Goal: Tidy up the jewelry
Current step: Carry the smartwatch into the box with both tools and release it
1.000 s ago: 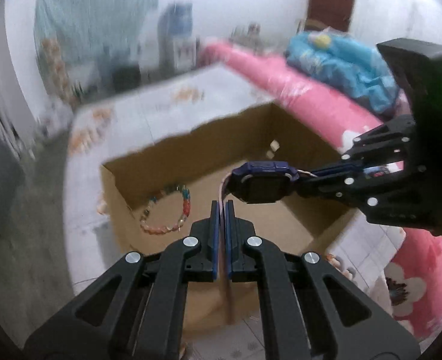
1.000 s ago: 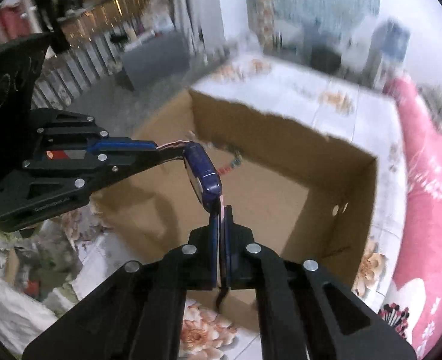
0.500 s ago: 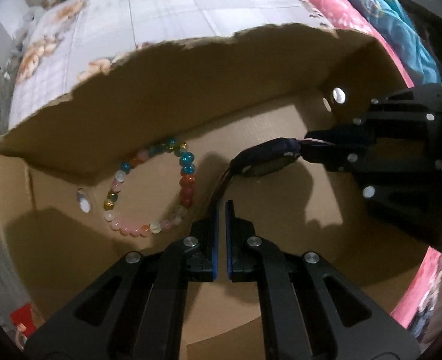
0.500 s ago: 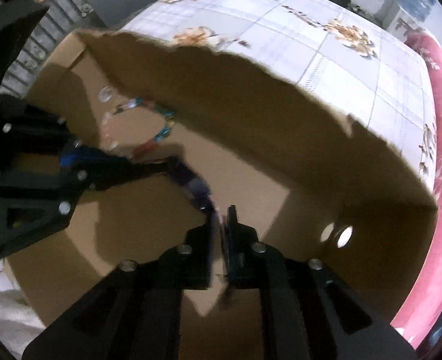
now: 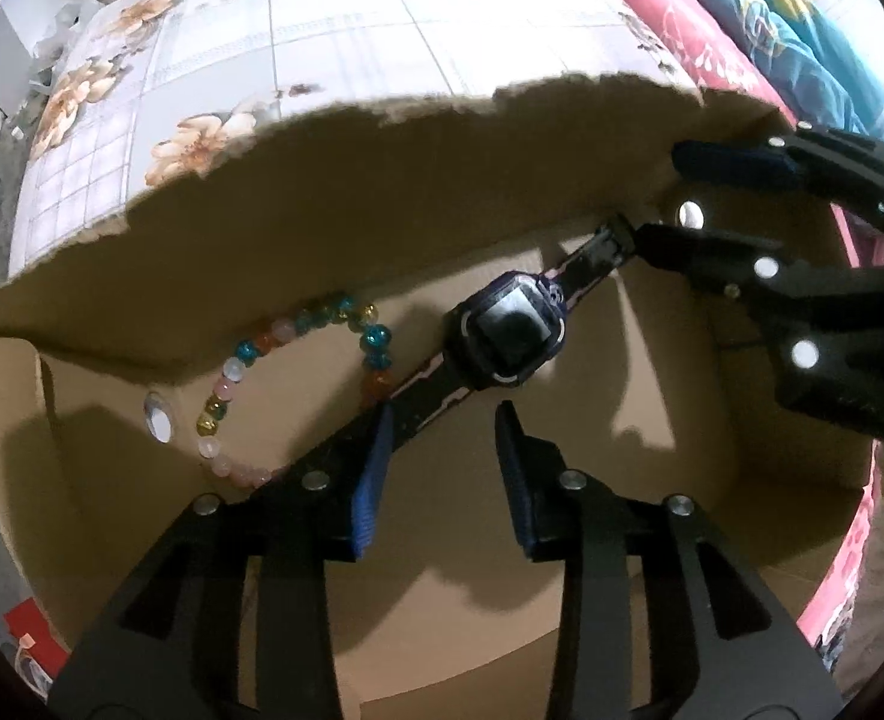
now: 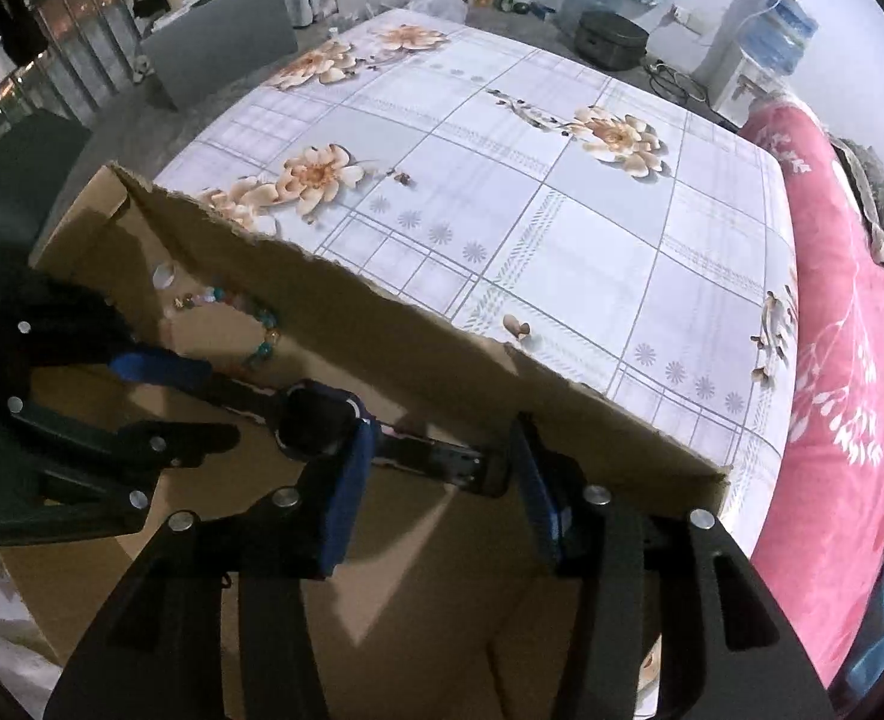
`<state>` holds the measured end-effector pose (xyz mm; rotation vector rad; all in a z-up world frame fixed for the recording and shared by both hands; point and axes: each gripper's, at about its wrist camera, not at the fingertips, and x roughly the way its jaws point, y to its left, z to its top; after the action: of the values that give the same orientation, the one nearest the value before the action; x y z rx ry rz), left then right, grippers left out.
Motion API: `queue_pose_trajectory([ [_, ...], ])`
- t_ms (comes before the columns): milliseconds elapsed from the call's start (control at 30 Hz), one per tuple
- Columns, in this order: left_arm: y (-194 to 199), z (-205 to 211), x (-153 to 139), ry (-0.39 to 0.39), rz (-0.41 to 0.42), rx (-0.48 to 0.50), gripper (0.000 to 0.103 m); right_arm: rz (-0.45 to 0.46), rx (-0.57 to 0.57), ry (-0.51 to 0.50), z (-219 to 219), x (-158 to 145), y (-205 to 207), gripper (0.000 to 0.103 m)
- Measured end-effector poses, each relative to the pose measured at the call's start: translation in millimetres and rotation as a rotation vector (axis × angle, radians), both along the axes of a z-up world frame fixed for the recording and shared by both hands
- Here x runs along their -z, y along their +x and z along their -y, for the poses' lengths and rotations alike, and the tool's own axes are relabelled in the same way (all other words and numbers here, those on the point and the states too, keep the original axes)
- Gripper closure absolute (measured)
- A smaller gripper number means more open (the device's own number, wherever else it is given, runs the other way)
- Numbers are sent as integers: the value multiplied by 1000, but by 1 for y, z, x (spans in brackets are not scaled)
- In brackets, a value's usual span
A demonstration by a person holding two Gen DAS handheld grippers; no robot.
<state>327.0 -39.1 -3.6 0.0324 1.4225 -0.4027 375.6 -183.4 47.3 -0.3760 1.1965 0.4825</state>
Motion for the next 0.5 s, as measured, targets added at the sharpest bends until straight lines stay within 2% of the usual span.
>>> queue_pose_trajectory([
  [167, -1, -1, 10, -91, -98, 2, 69, 4, 8, 24, 0, -1, 2, 56],
  [233, -2, -2, 11, -104, -104, -4, 69, -5, 12, 41, 0, 0, 4, 56],
  [367, 0, -12, -10, -138, -24, -45, 68, -24, 21, 95, 4, -4, -1, 56],
  [500, -14, -27, -47, -169, 117, -87, 56, -51, 34, 164, 10, -6, -7, 56],
])
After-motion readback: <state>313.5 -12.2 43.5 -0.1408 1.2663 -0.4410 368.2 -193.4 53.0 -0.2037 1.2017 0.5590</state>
